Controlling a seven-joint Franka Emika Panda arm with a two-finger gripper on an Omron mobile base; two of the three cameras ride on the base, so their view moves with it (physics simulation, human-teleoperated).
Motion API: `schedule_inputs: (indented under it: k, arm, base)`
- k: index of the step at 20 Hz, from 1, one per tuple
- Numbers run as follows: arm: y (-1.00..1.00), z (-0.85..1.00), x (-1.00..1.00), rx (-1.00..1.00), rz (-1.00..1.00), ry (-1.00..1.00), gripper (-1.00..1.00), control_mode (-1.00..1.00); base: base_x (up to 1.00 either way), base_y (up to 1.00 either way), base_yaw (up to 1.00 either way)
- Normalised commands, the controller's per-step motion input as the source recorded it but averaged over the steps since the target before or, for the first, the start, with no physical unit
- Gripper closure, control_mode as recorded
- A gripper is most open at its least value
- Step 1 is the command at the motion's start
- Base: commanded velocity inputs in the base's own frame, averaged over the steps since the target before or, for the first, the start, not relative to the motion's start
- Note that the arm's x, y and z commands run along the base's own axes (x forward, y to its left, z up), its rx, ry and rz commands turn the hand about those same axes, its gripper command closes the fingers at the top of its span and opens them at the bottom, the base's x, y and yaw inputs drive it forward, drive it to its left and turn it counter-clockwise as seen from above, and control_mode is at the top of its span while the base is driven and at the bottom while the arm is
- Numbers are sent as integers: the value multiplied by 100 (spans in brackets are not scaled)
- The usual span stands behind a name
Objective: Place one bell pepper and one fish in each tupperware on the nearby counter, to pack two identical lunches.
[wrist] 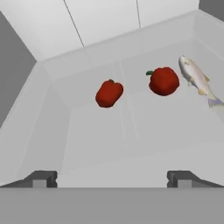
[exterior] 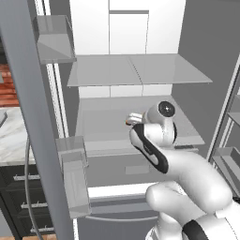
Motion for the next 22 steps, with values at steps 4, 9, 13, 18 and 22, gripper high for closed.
schedule_inputs:
  k: [4,9,13,18,22]
  arm:
    - [0,-17,71,0,0,3,-100,-100]
    - [0,-24,59,0,0,5,-100,-100]
    - [0,-25,56,0,0,6,-100,-100]
    - [0,-23,59,0,0,7,-100,-100]
    - [0,-26,60,0,0,6,-100,-100]
  base:
    - [0,0,0]
    - [0,0,0]
    - [0,0,0]
    - [0,0,0]
    - [0,0,0]
